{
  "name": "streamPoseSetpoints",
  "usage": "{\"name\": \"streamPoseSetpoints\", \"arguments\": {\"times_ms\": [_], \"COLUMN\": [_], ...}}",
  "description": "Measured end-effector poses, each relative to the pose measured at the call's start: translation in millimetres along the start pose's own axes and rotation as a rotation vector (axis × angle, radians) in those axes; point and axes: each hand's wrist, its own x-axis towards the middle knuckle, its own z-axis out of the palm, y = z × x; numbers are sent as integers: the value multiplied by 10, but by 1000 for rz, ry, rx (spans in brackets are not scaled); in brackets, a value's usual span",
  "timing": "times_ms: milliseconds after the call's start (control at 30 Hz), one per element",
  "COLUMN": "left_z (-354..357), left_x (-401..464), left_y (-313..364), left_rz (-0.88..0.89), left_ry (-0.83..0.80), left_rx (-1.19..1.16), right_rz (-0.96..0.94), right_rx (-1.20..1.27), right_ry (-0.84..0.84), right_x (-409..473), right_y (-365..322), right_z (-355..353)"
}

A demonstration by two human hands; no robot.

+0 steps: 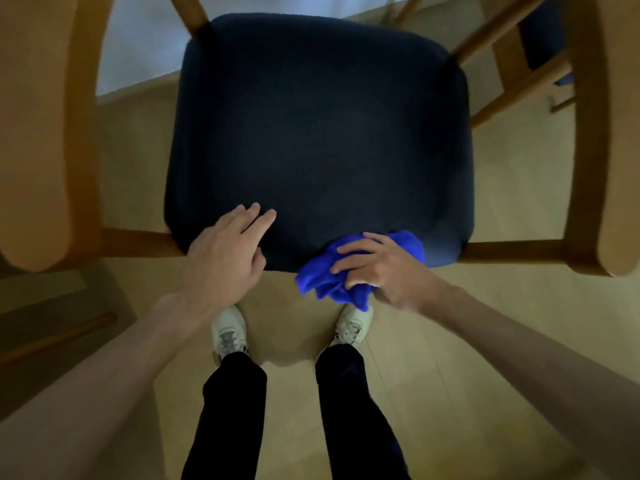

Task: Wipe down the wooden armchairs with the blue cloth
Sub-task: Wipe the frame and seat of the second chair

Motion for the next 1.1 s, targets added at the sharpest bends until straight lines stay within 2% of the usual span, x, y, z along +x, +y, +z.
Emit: {"name": "streamPoseSetpoints", "arguments": {"times_ms": [167, 233, 333, 400, 467, 533, 633, 700, 800, 933, 1000, 1100], "left_z": [100, 131, 174, 210, 248, 281, 303, 284, 249, 268, 276, 279], "left_x": [213, 307, 456, 511, 527, 521, 528, 521, 485, 505, 528, 579], "left_y": [492, 690, 896, 977, 1044, 1075, 1063, 1042, 1010, 1002, 1022, 1048], "left_rz": [142, 181, 222, 236, 248, 242, 220, 217, 265, 311, 324, 303], "left_ry": [-58, -69, -80, -112, -145, -184, -215, -217, -213, -192, -186, -186], "left_rx": [23, 24, 30, 63, 98, 121, 132, 132, 140, 170, 172, 163], "right_rz": [331, 507, 821, 1070, 1190, 1156, 934, 864, 909, 1086, 1131, 1024], "right_rx": [174, 278, 302, 316, 340, 368, 384, 432, 424, 366, 380, 377], "right_ry": [171, 399, 787, 811, 757, 797, 758, 741, 831, 1008, 999, 869], "right_x": [-679, -789, -727, -535, -347, -220, -159, -242, -481, -499, -371, -353], "right_y": [218, 218, 307, 292, 153, -95, -445, -506, -289, 80, 49, -171], "right_z": [-177, -197, -238, -185, 58, 369, 733, 768, 620, 424, 466, 647]}}
